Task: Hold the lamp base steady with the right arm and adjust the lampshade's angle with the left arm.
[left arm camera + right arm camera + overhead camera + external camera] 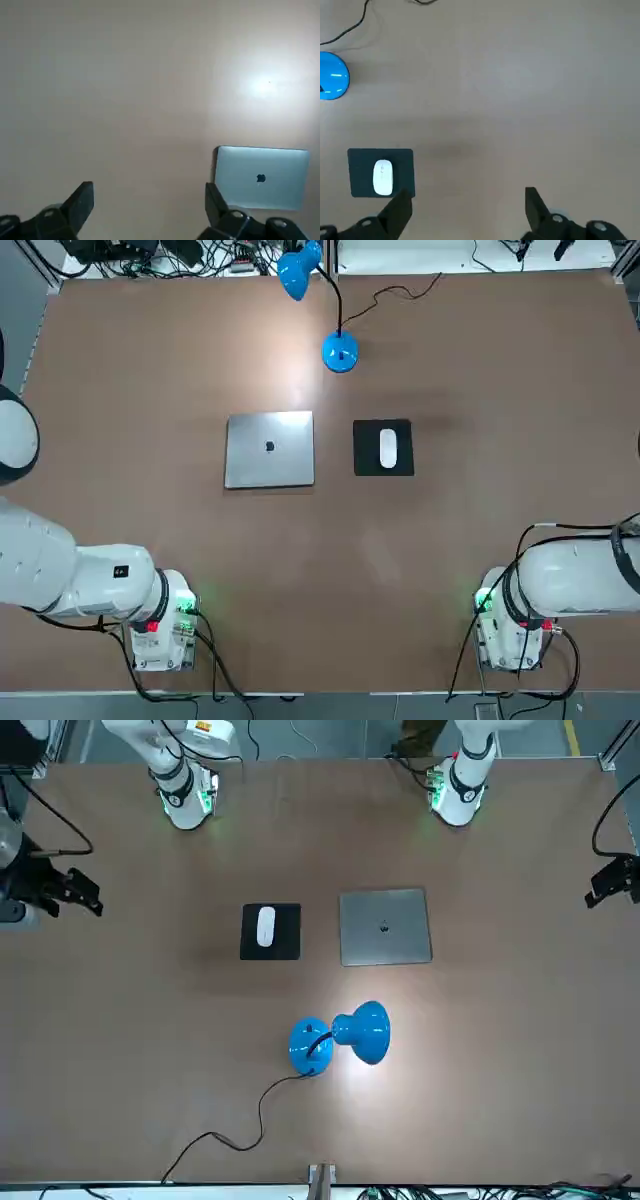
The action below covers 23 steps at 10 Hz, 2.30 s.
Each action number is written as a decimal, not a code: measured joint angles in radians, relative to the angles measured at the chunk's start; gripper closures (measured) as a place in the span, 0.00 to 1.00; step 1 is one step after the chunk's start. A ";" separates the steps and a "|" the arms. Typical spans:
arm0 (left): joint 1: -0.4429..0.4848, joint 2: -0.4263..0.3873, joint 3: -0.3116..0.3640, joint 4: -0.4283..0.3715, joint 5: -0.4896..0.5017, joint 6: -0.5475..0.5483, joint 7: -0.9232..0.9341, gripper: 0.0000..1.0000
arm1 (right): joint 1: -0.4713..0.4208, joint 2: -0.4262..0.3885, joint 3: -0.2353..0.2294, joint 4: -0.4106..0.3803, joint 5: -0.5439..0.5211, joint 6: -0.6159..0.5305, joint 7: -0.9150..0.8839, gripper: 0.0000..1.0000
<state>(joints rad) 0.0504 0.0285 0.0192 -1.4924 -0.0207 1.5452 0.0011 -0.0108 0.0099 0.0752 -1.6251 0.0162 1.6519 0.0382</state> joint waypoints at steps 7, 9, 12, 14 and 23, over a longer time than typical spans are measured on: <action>-0.009 0.057 -0.008 0.071 -0.004 0.062 0.284 0.02 | 0.041 0.248 0.325 -0.232 0.071 0.719 0.014 0.00; -0.004 0.062 -0.007 0.072 -0.044 0.084 0.448 0.02 | 0.085 0.416 0.354 -0.234 0.062 1.034 0.007 0.00; -0.005 0.076 -0.010 0.073 -0.096 0.111 0.579 0.01 | 0.160 0.698 0.355 -0.144 -0.094 1.350 -0.004 0.00; -0.009 0.089 -0.018 0.073 -0.164 0.163 0.698 0.01 | 0.199 0.816 0.354 -0.013 -0.143 1.401 -0.007 0.00; -0.206 0.268 -0.184 0.151 -0.171 0.307 0.601 0.00 | 0.310 1.056 0.276 0.272 -0.177 1.455 -0.017 0.28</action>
<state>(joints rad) -0.1551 0.2961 -0.1652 -1.3414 -0.1922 1.8519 0.6016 0.2988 1.0656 0.3514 -1.3532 -0.1607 3.1070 0.0212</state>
